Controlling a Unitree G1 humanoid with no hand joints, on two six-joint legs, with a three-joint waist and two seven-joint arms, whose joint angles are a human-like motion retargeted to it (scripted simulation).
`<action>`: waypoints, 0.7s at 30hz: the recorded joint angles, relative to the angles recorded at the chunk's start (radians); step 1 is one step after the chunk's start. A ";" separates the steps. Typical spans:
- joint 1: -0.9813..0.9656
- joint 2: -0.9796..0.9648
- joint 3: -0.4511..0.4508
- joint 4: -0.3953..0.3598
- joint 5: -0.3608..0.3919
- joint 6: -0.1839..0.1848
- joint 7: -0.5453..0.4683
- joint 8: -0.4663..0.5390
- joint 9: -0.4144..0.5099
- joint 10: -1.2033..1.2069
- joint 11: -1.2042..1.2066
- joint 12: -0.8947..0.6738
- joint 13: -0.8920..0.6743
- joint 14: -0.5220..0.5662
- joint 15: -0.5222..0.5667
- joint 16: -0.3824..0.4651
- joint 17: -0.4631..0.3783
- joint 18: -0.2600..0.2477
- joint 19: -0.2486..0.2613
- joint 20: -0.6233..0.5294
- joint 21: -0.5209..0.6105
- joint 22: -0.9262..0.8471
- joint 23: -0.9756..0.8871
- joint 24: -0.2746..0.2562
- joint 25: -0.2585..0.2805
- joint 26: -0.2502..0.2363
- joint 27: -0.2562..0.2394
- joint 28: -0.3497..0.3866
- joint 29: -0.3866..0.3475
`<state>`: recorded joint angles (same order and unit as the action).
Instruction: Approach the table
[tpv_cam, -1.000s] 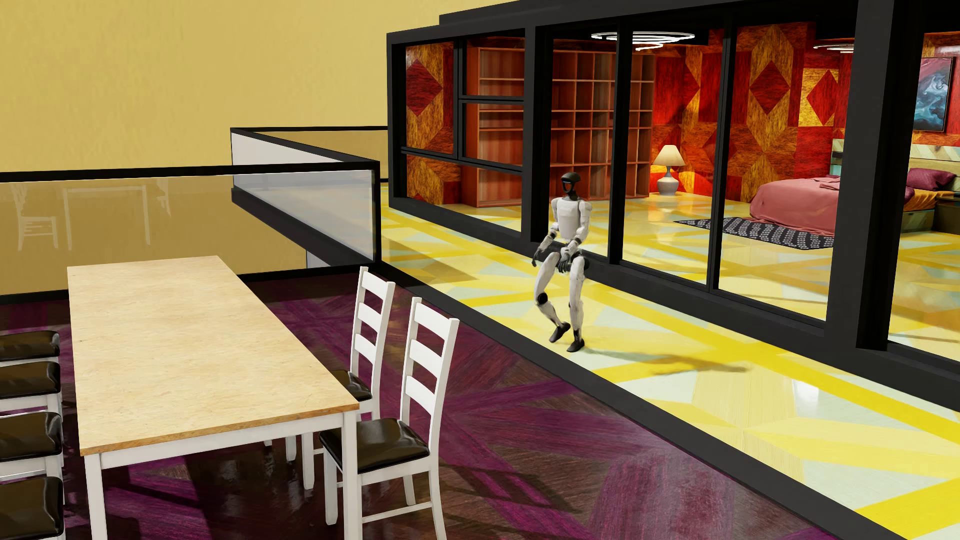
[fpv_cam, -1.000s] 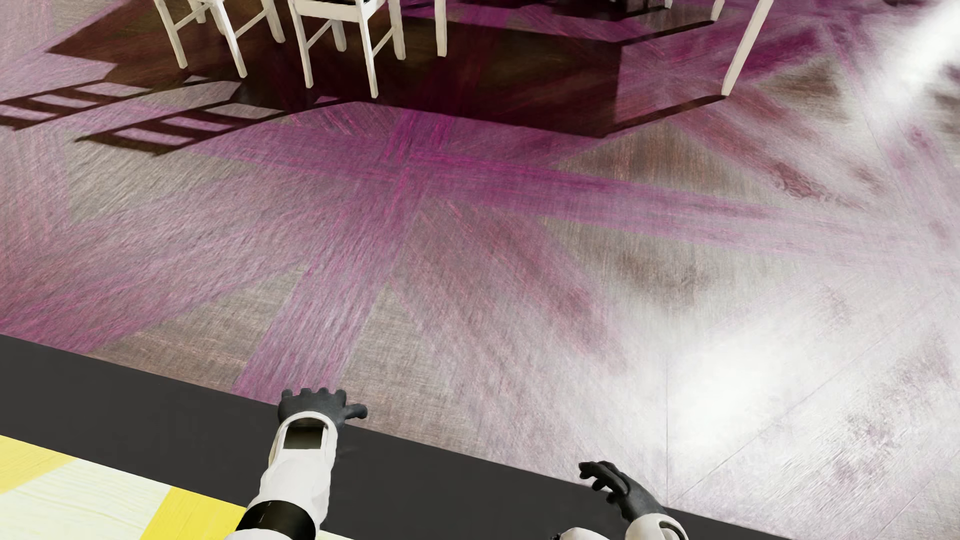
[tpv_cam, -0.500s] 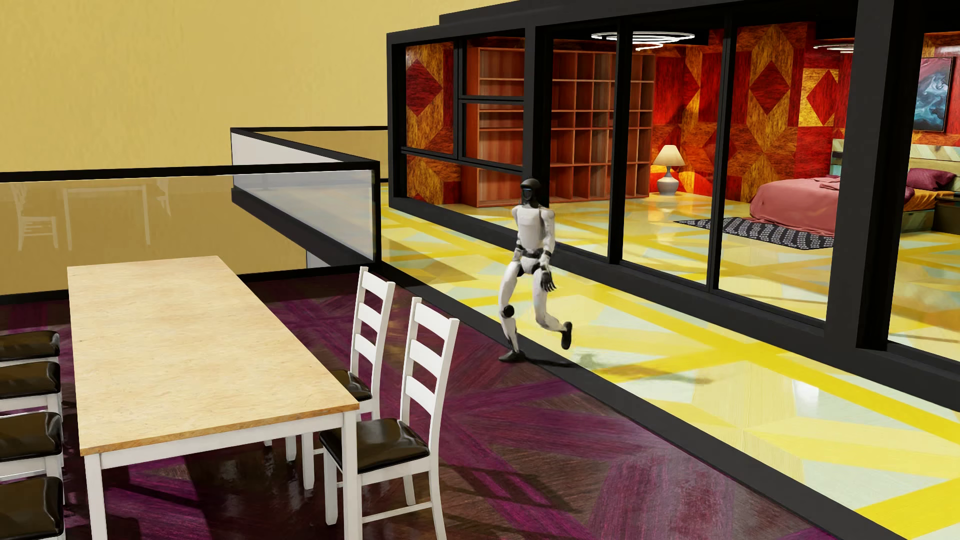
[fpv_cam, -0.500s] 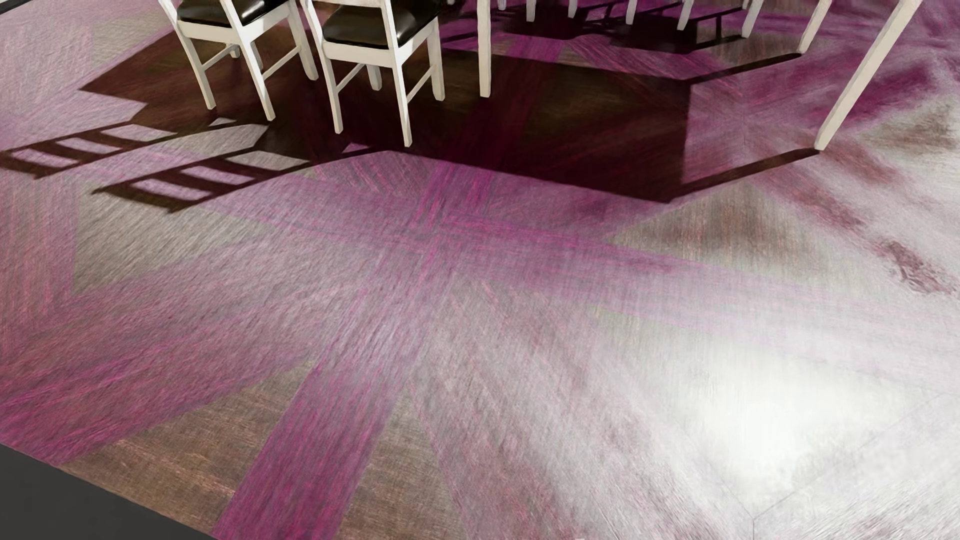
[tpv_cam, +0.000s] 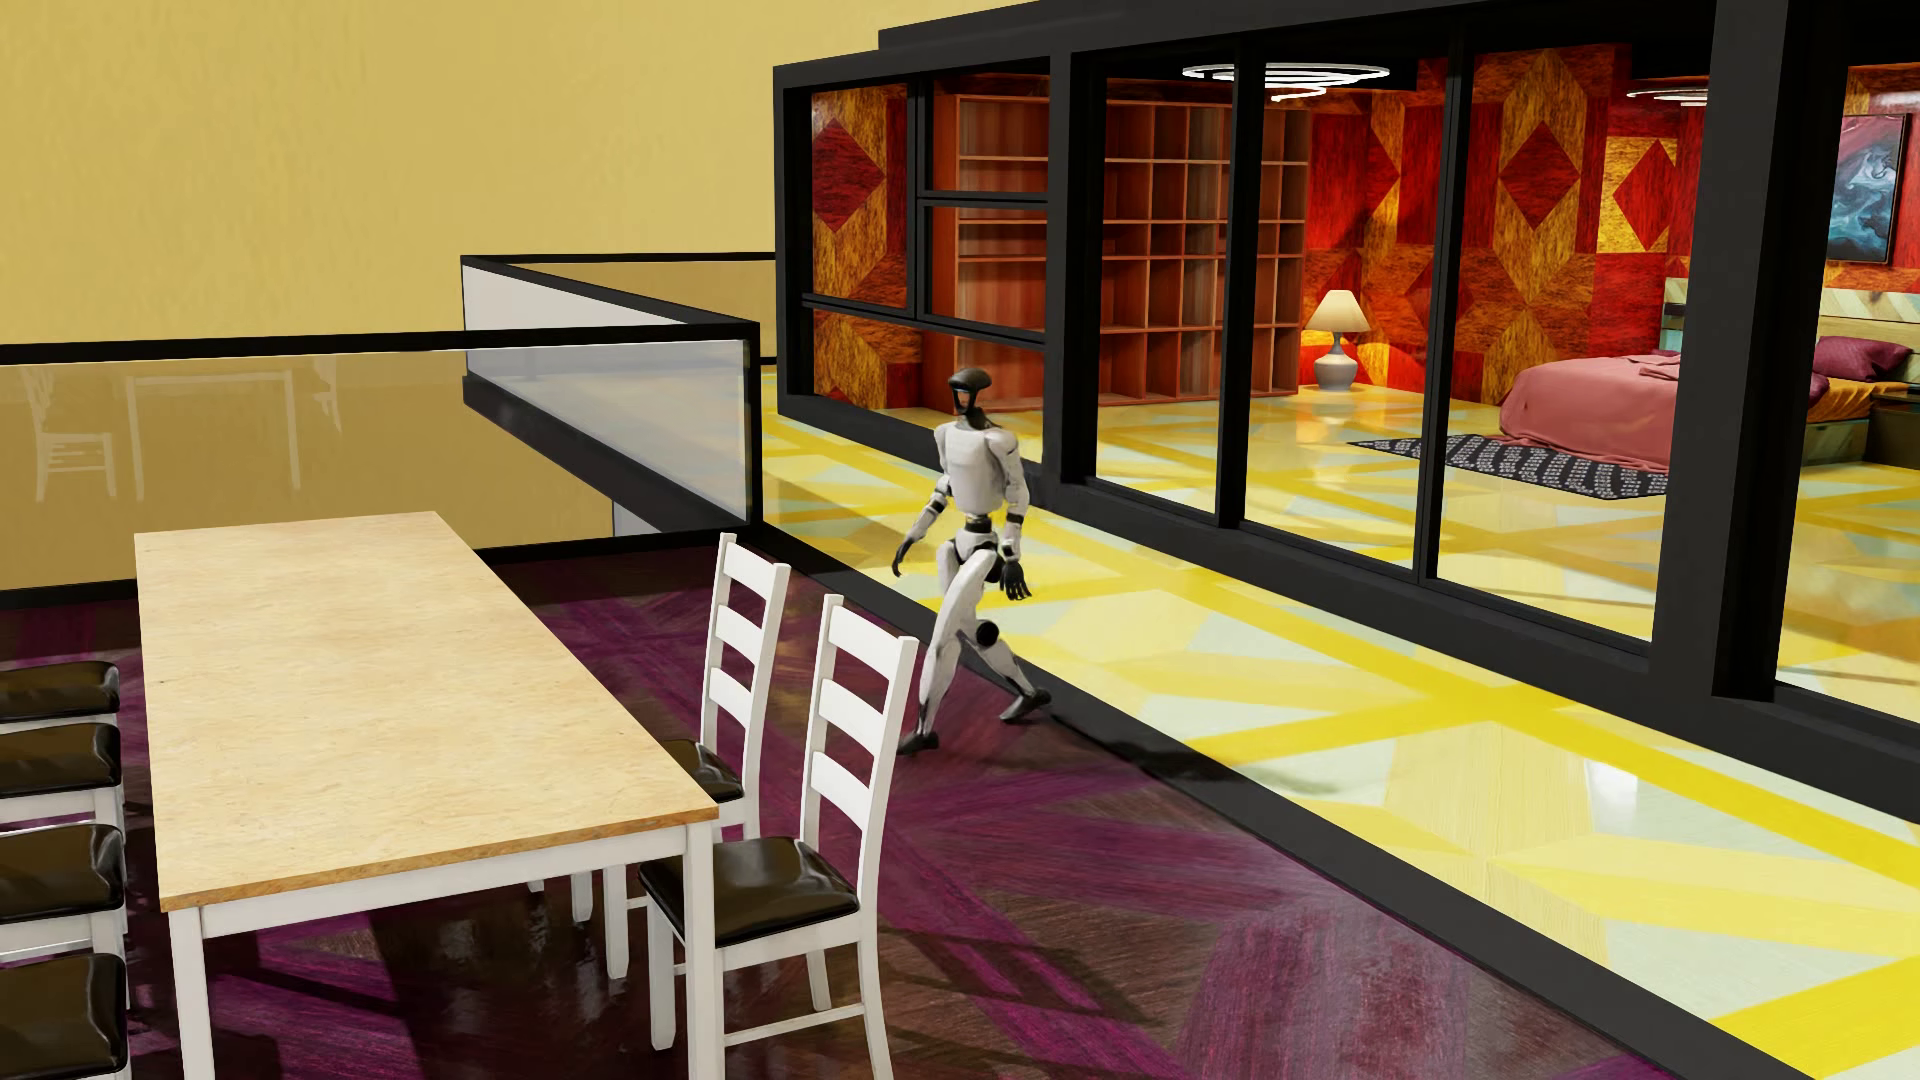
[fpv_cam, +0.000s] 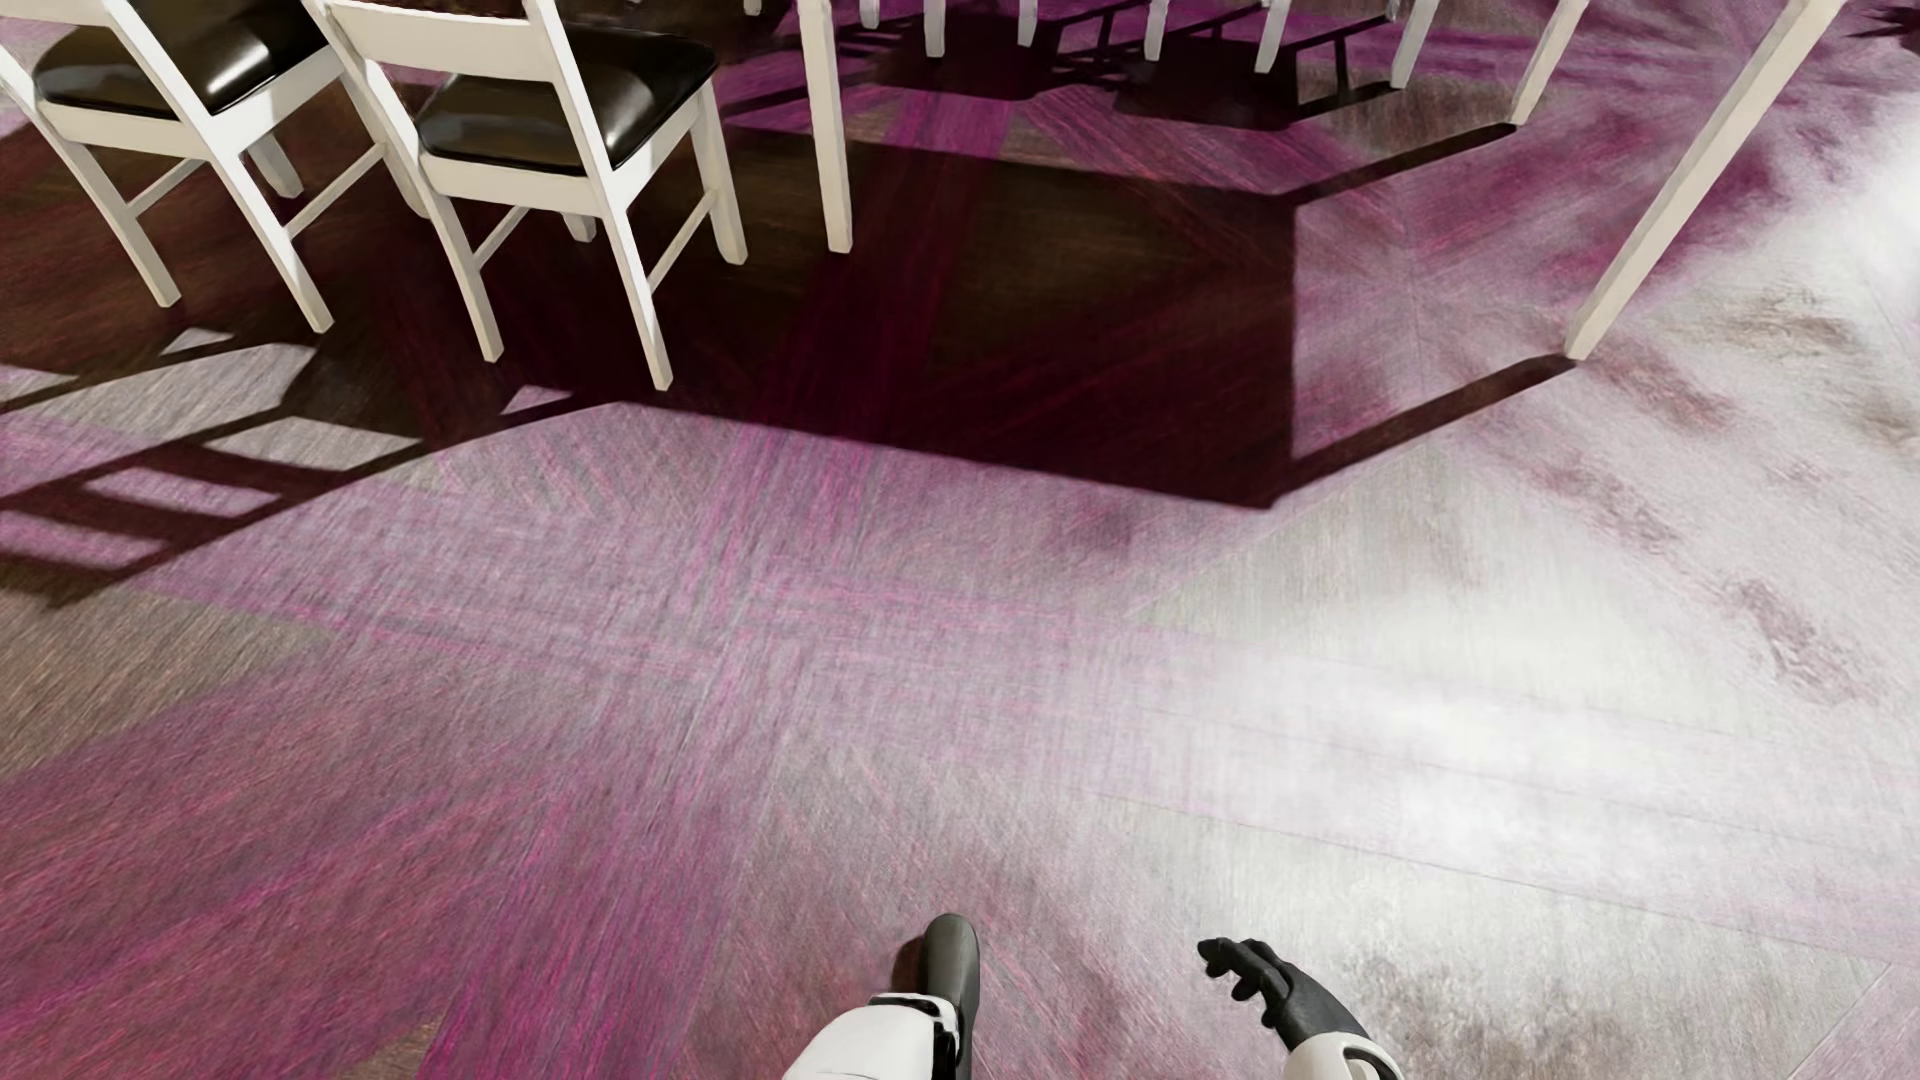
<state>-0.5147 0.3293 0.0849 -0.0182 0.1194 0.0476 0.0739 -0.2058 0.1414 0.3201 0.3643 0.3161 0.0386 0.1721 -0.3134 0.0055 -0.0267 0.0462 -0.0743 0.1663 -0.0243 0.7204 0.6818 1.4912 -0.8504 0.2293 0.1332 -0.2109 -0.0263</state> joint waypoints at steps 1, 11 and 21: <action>0.014 -0.001 0.005 -0.005 -0.026 -0.015 0.013 0.008 0.000 0.065 0.083 -0.019 0.015 0.020 0.074 -0.029 -0.007 0.039 0.008 0.064 0.015 -0.054 0.013 -0.082 -0.003 0.021 0.019 0.073 0.014; 0.458 -0.692 -0.099 -0.104 -0.375 -0.123 0.071 0.018 -0.009 0.067 0.728 -0.438 0.207 -0.328 0.275 0.037 -0.008 0.057 0.019 -0.228 -0.098 0.101 -0.036 -0.079 0.041 0.026 0.081 0.081 0.068; 0.804 -0.733 -0.118 -0.103 -0.287 -0.088 0.005 -0.049 -0.007 0.119 0.049 -0.381 0.279 -0.427 0.403 -0.015 0.060 0.014 -0.021 -0.276 -0.122 -0.018 0.089 -0.203 -0.086 -0.020 0.132 0.126 0.148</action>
<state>0.2897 -0.4041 -0.0333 -0.1210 -0.1677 -0.0404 0.0788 -0.2545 0.1345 0.4391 0.4129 -0.0647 0.3179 -0.2549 0.0900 -0.0097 0.0330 0.0601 -0.0950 -0.1092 -0.1462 0.7019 0.7708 1.2878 -0.9363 0.2096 0.2652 -0.0849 0.1215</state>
